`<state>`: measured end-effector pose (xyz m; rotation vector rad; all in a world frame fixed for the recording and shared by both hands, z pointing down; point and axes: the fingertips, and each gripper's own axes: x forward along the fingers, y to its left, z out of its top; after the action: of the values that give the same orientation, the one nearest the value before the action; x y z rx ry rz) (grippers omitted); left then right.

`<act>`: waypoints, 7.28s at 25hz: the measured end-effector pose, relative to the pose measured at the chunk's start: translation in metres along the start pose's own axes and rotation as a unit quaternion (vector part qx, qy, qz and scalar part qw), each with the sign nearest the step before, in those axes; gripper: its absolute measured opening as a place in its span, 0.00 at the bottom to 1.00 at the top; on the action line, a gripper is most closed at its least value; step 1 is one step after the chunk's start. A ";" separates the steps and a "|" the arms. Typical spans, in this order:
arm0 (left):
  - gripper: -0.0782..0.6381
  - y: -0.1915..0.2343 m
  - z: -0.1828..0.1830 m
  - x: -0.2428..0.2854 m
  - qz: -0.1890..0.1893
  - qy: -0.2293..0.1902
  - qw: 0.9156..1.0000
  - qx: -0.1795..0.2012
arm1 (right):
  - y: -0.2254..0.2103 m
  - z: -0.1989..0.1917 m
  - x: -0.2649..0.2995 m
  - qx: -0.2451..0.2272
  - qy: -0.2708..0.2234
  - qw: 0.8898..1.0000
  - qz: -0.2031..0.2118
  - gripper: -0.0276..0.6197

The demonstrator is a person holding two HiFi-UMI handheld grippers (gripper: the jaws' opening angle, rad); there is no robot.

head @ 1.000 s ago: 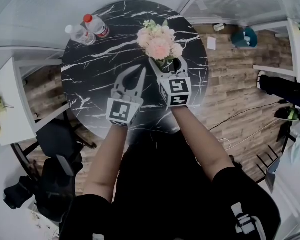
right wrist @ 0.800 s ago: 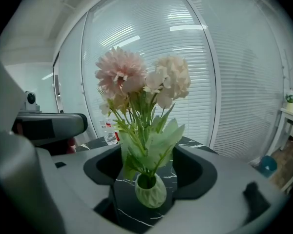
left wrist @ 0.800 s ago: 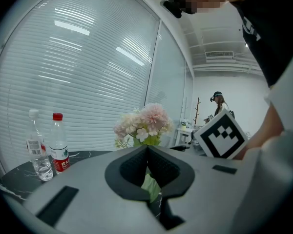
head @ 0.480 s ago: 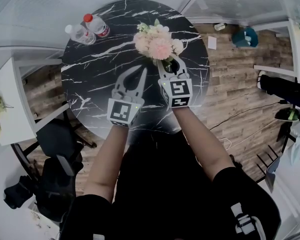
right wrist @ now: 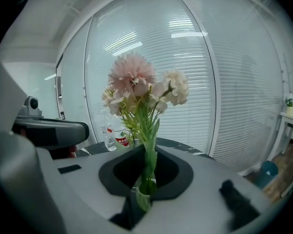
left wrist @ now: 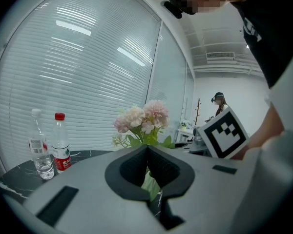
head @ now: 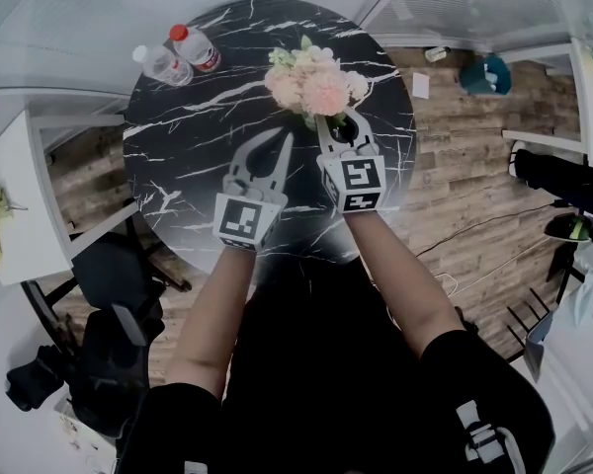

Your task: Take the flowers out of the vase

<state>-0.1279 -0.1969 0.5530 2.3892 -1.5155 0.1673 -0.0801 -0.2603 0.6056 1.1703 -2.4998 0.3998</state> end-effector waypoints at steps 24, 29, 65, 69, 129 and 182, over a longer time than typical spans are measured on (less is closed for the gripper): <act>0.13 -0.018 0.051 -0.011 0.007 -0.035 0.999 0.023 | -0.003 0.067 -0.043 -0.008 -0.065 0.998 0.003 0.11; 0.13 -0.029 0.070 -0.014 0.002 -0.053 0.998 0.031 | -0.005 0.086 -0.059 -0.009 -0.077 0.997 0.002 0.11; 0.13 -0.134 0.023 0.000 -0.099 -0.023 0.994 0.036 | -0.061 0.000 -0.156 0.050 -0.004 0.996 -0.074 0.11; 0.13 -0.140 0.007 0.009 -0.108 -0.016 0.993 0.032 | -0.070 -0.032 -0.155 0.068 0.030 0.994 -0.076 0.11; 0.13 -0.137 -0.050 0.031 -0.103 0.029 0.993 0.055 | -0.076 -0.187 -0.135 0.171 0.245 0.953 -0.059 0.45; 0.13 -0.194 0.206 -0.070 -0.174 -0.077 0.979 0.071 | 0.022 0.197 -0.283 -0.069 -0.191 0.970 0.131 0.07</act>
<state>0.0023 -0.1253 0.3024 2.7932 -1.1507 0.0125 0.0335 -0.1319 0.3054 0.9364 -2.9750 0.0634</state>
